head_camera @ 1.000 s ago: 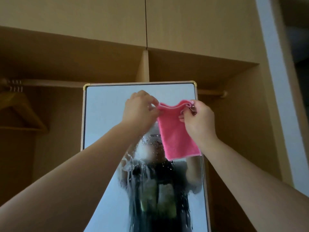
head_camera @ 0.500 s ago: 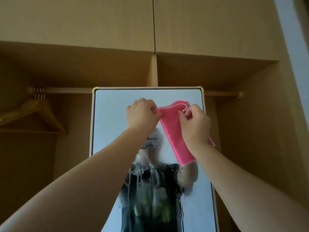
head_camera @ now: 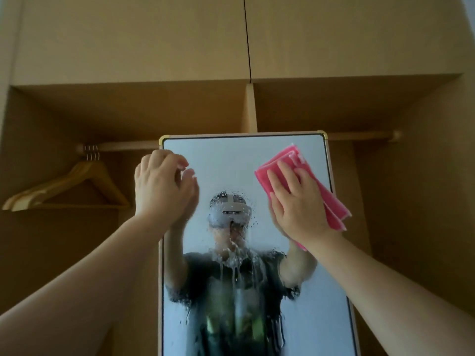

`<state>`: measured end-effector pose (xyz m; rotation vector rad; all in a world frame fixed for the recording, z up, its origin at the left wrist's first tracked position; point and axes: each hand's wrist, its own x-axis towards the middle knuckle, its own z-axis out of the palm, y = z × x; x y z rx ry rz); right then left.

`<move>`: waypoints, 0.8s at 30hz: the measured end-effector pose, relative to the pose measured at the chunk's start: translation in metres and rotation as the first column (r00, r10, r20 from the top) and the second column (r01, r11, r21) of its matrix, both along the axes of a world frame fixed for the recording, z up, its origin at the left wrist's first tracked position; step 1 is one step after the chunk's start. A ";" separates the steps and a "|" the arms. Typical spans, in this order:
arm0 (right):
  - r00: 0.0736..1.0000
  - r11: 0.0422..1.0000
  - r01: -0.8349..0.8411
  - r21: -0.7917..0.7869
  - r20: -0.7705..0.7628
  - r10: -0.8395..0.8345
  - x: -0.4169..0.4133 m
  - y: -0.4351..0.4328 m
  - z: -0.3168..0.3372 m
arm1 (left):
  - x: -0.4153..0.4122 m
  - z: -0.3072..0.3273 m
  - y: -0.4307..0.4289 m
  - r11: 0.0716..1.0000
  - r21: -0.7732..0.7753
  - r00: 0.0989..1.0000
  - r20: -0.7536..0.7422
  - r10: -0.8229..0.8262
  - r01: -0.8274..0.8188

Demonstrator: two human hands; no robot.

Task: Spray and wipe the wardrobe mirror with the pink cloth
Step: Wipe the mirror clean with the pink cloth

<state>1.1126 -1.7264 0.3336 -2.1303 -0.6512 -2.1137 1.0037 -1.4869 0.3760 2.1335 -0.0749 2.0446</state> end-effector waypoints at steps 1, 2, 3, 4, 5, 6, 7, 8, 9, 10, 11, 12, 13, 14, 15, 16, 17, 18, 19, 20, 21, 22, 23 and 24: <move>1.000 0.999 -0.020 -0.044 0.010 0.021 0.002 -0.001 0.001 | -0.002 -0.005 0.005 1.000 -0.014 1.000 -0.011 -0.009 0.008; 0.999 0.996 -0.042 -0.078 0.017 0.043 0.004 -0.002 0.002 | -0.003 -0.011 0.009 0.999 -0.033 1.000 -0.021 -0.022 0.021; 0.998 0.993 -0.056 -0.101 0.005 0.057 0.005 -0.003 0.003 | -0.003 -0.016 0.012 0.998 -0.059 0.999 -0.031 -0.038 0.036; 0.998 0.992 -0.061 -0.114 0.007 0.062 0.007 -0.004 0.004 | -0.003 -0.021 0.014 0.994 -0.094 0.998 -0.038 -0.055 0.051; 0.998 0.990 -0.056 -0.127 -0.005 0.056 0.008 -0.006 0.004 | -0.002 -0.026 0.017 0.987 -0.138 0.995 -0.053 -0.086 0.078; 0.999 0.989 -0.048 -0.139 -0.004 0.048 0.010 -0.006 0.005 | 0.002 -0.031 0.021 0.975 -0.186 0.988 -0.077 -0.135 0.119; 0.999 0.987 -0.043 -0.156 -0.018 0.041 0.011 -0.008 0.005 | 0.004 -0.035 0.023 0.960 -0.229 0.977 -0.105 -0.188 0.160; 0.998 0.984 -0.052 -0.173 -0.028 0.048 0.013 -0.009 0.006 | 0.011 -0.040 0.027 0.951 -0.251 0.966 -0.140 -0.218 0.179; 0.997 0.979 -0.066 -0.192 -0.051 0.057 0.014 -0.011 0.007 | 0.016 -0.044 0.029 0.951 -0.248 0.959 -0.165 -0.229 0.185; 0.996 0.973 -0.074 -0.217 -0.064 0.062 0.016 -0.013 0.008 | 0.022 -0.047 0.032 0.950 -0.247 0.954 -0.178 -0.240 0.192; 0.996 0.967 -0.066 -0.245 -0.078 0.048 0.017 -0.016 0.010 | 0.026 -0.049 0.034 0.945 -0.256 0.949 -0.185 -0.255 0.204; 0.996 0.961 -0.048 -0.271 -0.081 0.026 0.020 -0.019 0.011 | 0.029 -0.049 0.035 0.937 -0.273 0.943 -0.186 -0.275 0.220; 0.996 0.957 -0.020 -0.289 -0.087 -0.006 0.022 -0.021 0.013 | 0.031 -0.048 0.036 0.929 -0.289 0.935 -0.198 -0.293 0.230; 0.996 0.954 0.008 -0.299 -0.086 -0.035 0.024 -0.022 0.014 | 0.033 -0.048 0.036 0.924 -0.301 0.929 -0.211 -0.305 0.235; 0.994 0.953 0.032 -0.300 -0.090 -0.062 0.026 -0.023 0.015 | 0.034 -0.047 0.036 0.923 -0.306 0.925 -0.224 -0.307 0.232; 0.992 0.954 0.053 -0.294 -0.092 -0.084 0.027 -0.022 0.017 | 0.034 -0.047 0.036 0.923 -0.309 0.921 -0.235 -0.310 0.231; 0.989 0.955 0.077 -0.287 -0.097 -0.109 0.028 -0.022 0.019 | 0.034 -0.047 0.035 0.920 -0.313 0.918 -0.239 -0.317 0.236; 0.986 0.955 0.100 -0.279 -0.101 -0.133 0.029 -0.022 0.020 | 0.035 -0.047 0.036 0.917 -0.317 0.916 -0.239 -0.324 0.242; 0.982 0.956 0.119 -0.268 -0.108 -0.153 0.030 -0.022 0.022 | 0.035 -0.048 0.036 0.916 -0.314 0.914 -0.237 -0.329 0.248; 0.979 0.959 0.131 -0.253 -0.117 -0.165 0.032 -0.022 0.024 | 0.036 -0.048 0.037 0.917 -0.308 0.913 -0.237 -0.333 0.255; 0.977 0.962 0.137 -0.234 -0.128 -0.170 0.033 -0.022 0.025 | 0.037 -0.048 0.037 0.919 -0.299 0.911 -0.241 -0.334 0.258; 0.976 0.966 0.138 -0.217 -0.137 -0.170 0.035 -0.022 0.027 | 0.038 -0.048 0.038 0.922 -0.292 0.911 -0.246 -0.331 0.256; 0.975 0.970 0.136 -0.203 -0.143 -0.167 0.037 -0.022 0.029 | 0.038 -0.047 0.039 0.926 -0.287 0.911 -0.258 -0.322 0.246; 0.976 0.972 0.135 -0.193 -0.145 -0.165 0.038 -0.023 0.032 | 0.040 -0.047 0.040 0.930 -0.286 0.912 -0.269 -0.309 0.231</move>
